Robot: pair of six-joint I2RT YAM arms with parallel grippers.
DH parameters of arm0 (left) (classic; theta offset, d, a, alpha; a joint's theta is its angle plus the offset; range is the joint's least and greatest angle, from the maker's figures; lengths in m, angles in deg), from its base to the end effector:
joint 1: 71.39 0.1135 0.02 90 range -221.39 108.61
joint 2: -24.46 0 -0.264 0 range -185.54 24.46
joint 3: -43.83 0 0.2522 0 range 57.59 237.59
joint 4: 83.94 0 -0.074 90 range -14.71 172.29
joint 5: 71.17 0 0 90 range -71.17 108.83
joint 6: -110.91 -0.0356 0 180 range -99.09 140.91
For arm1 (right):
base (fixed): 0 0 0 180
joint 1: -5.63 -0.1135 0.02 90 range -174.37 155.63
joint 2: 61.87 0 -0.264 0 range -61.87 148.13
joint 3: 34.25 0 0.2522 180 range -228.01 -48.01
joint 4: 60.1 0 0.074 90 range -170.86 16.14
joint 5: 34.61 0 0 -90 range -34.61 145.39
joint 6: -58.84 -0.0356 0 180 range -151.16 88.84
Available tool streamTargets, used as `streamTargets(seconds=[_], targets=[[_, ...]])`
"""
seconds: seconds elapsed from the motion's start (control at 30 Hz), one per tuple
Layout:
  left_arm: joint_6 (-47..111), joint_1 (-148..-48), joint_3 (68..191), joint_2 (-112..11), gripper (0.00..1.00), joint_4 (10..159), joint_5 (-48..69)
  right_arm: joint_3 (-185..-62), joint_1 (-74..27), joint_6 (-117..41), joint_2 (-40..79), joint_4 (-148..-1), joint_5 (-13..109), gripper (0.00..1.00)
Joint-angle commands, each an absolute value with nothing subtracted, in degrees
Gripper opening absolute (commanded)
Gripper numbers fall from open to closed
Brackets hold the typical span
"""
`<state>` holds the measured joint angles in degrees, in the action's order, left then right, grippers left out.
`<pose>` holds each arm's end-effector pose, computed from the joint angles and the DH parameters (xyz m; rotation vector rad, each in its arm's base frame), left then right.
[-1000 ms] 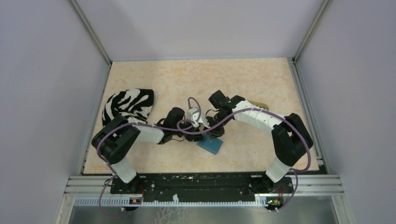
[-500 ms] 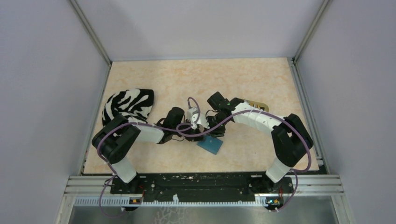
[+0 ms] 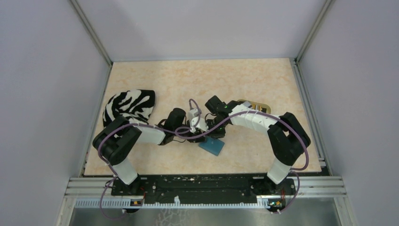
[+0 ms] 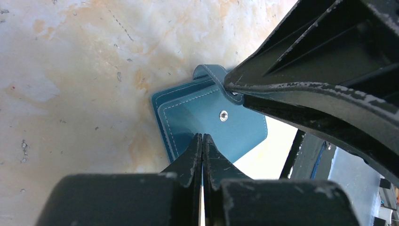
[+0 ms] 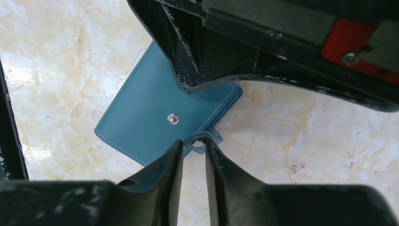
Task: Put the credit cards into the card holder
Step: Close the card holder at the center of the board.
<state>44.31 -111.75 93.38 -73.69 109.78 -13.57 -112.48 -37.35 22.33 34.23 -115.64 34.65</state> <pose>0.2235 -0.2150 0.1261 0.6906 2.2446 -1.2128 0.2246 0.2265 0.1958 -2.1265 1.7994 0.4702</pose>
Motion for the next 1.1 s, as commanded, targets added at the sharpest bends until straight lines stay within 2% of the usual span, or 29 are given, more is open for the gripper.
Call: streamTargets(seconds=[0.0, 0.07, 0.17, 0.27, 0.4, 0.5, 0.6, 0.7, 0.87, 0.97, 1.07], targets=[[43.33, -111.91, 93.53, -74.68, 0.01, 109.0, -14.05, -113.16, -37.79, 19.78, 33.9, -112.13, 35.95, 0.2], [43.32, -111.92, 93.54, -74.68, 0.01, 109.01, -14.07, -113.27, -37.77, 19.44, 33.85, -112.04, 36.09, 0.12], [43.32, -111.91, 93.52, -74.68, 0.01, 109.01, -14.05, -113.3, -37.78, 19.24, 33.85, -111.93, 36.43, 0.07], [43.32, -111.91, 93.52, -74.68, 0.01, 109.01, -14.0, -113.59, -37.78, 18.87, 33.64, -112.27, 36.98, 0.08], [43.28, -111.91, 93.53, -74.77, 0.01, 109.01, -14.04, -113.59, -37.78, 18.64, 33.0, -112.41, 36.76, 0.33], [43.28, -111.91, 93.54, -74.86, 0.01, 109.01, -14.01, -113.2, -38.16, 18.28, 32.68, -111.55, 37.28, 0.47], [43.41, -111.91, 93.47, -74.8, 0.01, 109.01, -13.78, -112.61, -38.63, 16.72, 32.2, -109.79, 39.06, 0.5], [43.65, -111.91, 93.37, -74.76, 0.01, 109.08, -13.12, -112.04, -38.84, 13.42, 30.41, -107.5, 39.85, 0.47], [46.07, -111.91, 92.58, -74.81, 0.0, 110.43, -12.35, -108.49, -37.03, 10.15, 22.45, -104.99, 38.95, 0.5], [48.68, -111.92, 92.17, -75.1, 0.0, 111.45, -12.16, -105.33, -32.61, 8.43, 16.6, -102.5, 31.94, 0.57], [51.91, -111.91, 91.71, -75.8, 0.0, 112.61, -11.8, -98.37, -31.28, 3.84, 11.85, -94.67, 29.45, 0.72]])
